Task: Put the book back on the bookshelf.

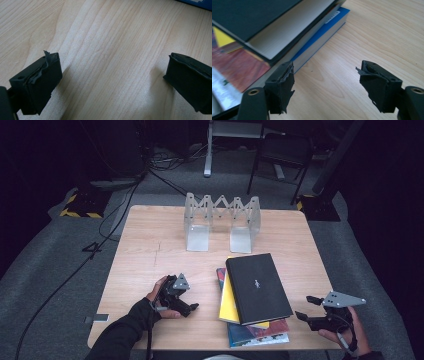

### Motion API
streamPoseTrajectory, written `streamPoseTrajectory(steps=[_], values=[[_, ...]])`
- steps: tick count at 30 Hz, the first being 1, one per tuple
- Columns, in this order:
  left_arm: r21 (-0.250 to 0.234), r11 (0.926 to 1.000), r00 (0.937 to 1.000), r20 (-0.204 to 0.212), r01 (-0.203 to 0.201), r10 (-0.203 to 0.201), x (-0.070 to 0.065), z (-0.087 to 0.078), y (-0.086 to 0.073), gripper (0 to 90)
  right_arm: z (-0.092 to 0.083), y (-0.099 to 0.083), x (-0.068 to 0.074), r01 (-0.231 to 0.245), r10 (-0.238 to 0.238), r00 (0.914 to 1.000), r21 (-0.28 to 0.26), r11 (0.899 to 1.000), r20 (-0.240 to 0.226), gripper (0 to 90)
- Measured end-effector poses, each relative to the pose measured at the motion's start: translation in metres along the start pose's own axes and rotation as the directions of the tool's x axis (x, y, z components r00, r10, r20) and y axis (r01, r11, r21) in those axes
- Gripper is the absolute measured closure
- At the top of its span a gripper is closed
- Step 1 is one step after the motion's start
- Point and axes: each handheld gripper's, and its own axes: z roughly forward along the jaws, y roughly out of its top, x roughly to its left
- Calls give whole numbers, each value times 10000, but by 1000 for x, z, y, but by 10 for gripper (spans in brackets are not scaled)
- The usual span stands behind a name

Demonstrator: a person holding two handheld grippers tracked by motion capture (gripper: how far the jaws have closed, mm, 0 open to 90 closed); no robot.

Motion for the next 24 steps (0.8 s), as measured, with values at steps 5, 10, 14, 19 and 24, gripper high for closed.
streamPoseTrajectory(steps=[5, 10, 14, 19, 24], values=[[52, 10000, 10000, -52, 27, -27, -1, 0, 1, 23, -11, 6, 6, -53, 46, 9999, -522, 9986, -135, 324], [96, 9999, 9999, -99, 81, -81, -3, -2, 3, 73, -12, 17, 12, 9, -46, 9990, -849, 9964, -437, 316], [48, 10000, 10000, -33, 42, -42, -4, -4, 3, 150, -13, 27, 17, 63, -104, 9991, -1009, 9949, -400, 320], [77, 10000, 10000, -49, 7, -7, -6, -5, 5, 170, -19, 34, 20, 219, -285, 9984, -1288, 9914, -494, 306], [-369, 9993, 10000, -6, 49, -49, -9, -10, 10, 172, -18, 37, 21, -45, -114, 9944, -1494, 9888, -1055, 275]])
